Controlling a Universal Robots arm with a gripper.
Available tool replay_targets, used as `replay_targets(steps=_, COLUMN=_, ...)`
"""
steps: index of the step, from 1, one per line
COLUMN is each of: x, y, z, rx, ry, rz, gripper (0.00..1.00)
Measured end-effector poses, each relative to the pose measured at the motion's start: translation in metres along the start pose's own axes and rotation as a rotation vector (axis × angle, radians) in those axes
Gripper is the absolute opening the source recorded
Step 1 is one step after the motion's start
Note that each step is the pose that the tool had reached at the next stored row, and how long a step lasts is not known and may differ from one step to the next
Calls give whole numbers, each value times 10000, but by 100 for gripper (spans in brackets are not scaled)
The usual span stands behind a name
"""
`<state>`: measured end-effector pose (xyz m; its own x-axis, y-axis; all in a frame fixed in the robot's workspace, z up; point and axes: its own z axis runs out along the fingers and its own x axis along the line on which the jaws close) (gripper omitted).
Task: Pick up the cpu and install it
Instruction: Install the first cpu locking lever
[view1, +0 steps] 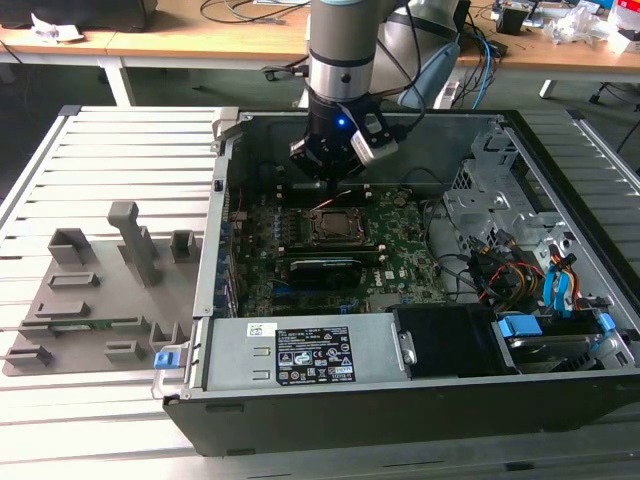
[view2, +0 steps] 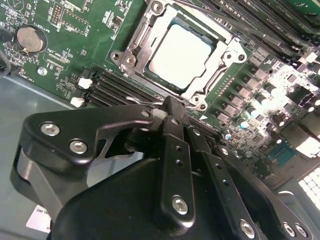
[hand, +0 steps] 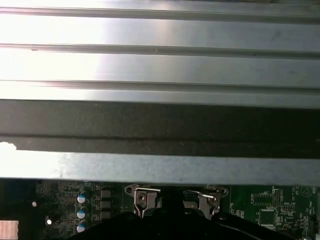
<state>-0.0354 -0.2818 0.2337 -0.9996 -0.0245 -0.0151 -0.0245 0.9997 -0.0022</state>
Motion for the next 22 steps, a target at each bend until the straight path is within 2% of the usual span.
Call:
replay_targets(steps=5, x=-1, y=58, z=20, rx=-3, ry=-1, rz=-159, gripper=11)
replay_targets(steps=7, x=-2, y=84, z=32, rx=-7, ry=-1, rz=-473, gripper=11)
replay_targets(steps=9, x=-2, y=87, z=41, rx=-11, ry=-3, rz=-613, gripper=11)
replay_targets(steps=16, x=-10, y=87, z=97, rx=0, ry=0, rz=-612, gripper=11)
replay_targets(steps=19, x=-33, y=86, z=125, rx=3, ry=0, rz=-612, gripper=11)
replay_targets(steps=22, x=-103, y=85, z=170, rx=26, ry=1, rz=-612, gripper=11)
